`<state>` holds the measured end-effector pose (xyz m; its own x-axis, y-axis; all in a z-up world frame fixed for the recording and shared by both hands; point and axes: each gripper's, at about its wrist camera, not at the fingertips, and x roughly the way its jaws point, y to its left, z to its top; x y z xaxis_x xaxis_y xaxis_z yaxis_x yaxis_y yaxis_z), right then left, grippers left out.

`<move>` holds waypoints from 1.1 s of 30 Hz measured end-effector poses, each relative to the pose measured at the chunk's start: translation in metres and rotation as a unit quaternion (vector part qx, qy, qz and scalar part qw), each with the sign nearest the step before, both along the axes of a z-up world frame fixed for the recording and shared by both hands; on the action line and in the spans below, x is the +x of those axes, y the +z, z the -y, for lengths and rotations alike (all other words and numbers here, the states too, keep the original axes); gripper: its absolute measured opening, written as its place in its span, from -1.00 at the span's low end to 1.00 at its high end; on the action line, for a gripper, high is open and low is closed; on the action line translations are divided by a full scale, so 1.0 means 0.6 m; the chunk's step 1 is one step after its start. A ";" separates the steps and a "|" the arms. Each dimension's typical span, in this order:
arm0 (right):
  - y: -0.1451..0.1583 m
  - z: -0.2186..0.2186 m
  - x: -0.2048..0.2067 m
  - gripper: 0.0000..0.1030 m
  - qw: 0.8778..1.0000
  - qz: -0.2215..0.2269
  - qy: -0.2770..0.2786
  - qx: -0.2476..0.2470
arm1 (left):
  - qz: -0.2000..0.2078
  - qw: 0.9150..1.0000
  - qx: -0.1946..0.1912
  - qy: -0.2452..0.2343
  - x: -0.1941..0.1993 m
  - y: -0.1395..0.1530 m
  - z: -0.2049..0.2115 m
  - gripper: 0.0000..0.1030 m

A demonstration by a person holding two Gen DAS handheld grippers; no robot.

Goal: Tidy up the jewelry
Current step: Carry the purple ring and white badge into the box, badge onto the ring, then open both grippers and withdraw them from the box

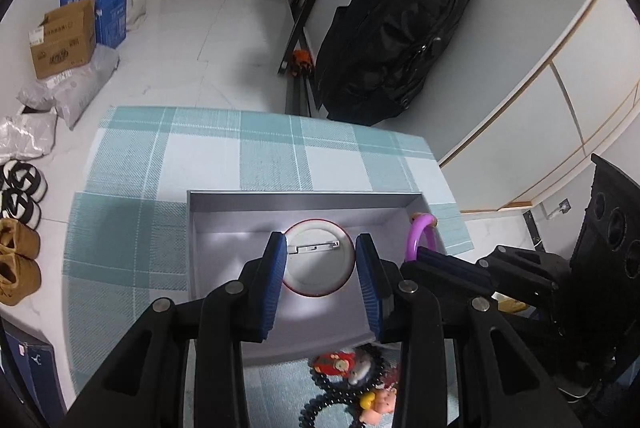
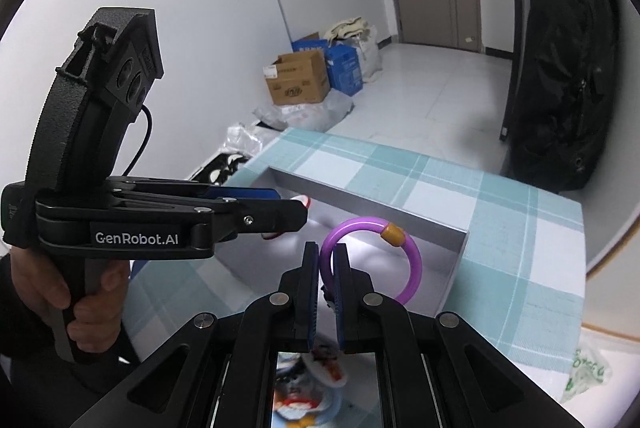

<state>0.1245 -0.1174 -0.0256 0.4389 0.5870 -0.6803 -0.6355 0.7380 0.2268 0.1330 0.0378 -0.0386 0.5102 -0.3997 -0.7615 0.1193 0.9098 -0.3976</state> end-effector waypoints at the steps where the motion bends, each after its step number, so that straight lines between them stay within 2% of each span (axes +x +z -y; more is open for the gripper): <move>1: -0.003 0.000 0.004 -0.89 1.000 -0.002 0.001 0.002 | -0.004 1.000 -0.001 0.001 0.004 -0.003 0.000 -0.42; 7: -0.019 -0.004 0.023 -0.87 1.000 -0.012 0.011 0.010 | -0.003 1.000 -0.006 -0.007 0.020 -0.001 0.001 -0.41; 9: -0.021 -0.006 0.024 -0.79 1.000 -0.004 0.011 -0.001 | -0.007 1.000 -0.020 -0.012 0.025 -0.001 0.000 -0.40; 10: -0.022 -0.007 0.023 -0.70 1.000 0.001 0.011 -0.008 | -0.015 0.999 -0.026 -0.015 0.029 -0.002 -0.001 -0.31; 12: -0.019 -0.004 0.019 -0.29 1.000 0.010 0.012 -0.013 | -0.025 0.999 -0.034 -0.015 0.032 -0.005 -0.003 -0.17; 13: -0.016 0.000 0.015 0.10 1.000 0.017 0.008 -0.014 | -0.024 0.999 -0.039 -0.013 0.030 -0.003 -0.005 -0.15; 14: -0.013 0.003 0.011 0.18 1.000 0.023 0.007 -0.011 | -0.022 0.999 -0.043 -0.015 0.028 0.000 -0.006 -0.15; 18: 0.007 0.022 -0.010 0.19 0.999 0.041 0.004 0.011 | -0.009 0.999 -0.030 -0.010 0.019 0.013 -0.005 -0.03; 20: 0.015 0.028 -0.020 0.30 0.999 0.049 -0.004 0.015 | -0.007 1.000 -0.029 -0.005 0.013 0.021 -0.004 0.00; 26: 0.025 0.038 -0.041 0.33 0.998 0.049 -0.021 0.024 | 0.023 1.000 -0.002 -0.002 -0.016 0.042 0.011 0.11; 30: 0.030 0.044 -0.060 0.44 0.998 0.055 -0.027 0.026 | 0.039 0.999 -0.002 0.002 -0.034 0.044 0.013 0.24; 33: 0.036 0.050 -0.077 0.48 0.997 0.062 -0.033 0.026 | 0.051 0.999 0.007 0.008 -0.049 0.042 0.014 0.26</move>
